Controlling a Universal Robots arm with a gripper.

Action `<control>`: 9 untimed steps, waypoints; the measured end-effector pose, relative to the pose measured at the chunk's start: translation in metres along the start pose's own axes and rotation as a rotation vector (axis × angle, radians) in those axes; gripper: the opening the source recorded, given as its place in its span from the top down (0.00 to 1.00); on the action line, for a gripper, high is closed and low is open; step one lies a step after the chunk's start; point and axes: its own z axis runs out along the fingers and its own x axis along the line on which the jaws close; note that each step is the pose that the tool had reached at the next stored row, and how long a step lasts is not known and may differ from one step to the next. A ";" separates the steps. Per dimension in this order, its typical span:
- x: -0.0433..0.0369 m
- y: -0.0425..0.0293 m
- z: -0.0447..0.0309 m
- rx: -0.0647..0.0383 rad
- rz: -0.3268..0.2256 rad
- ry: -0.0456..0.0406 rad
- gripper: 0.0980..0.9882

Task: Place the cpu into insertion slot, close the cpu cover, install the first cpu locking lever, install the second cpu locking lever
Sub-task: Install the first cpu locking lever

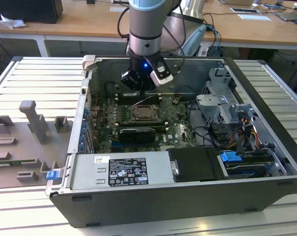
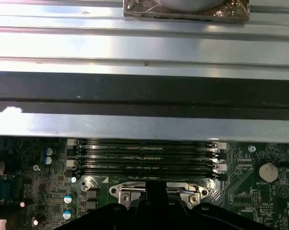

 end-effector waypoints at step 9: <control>-0.0025 0.0034 0.0062 0.000 -0.013 0.0015 0.99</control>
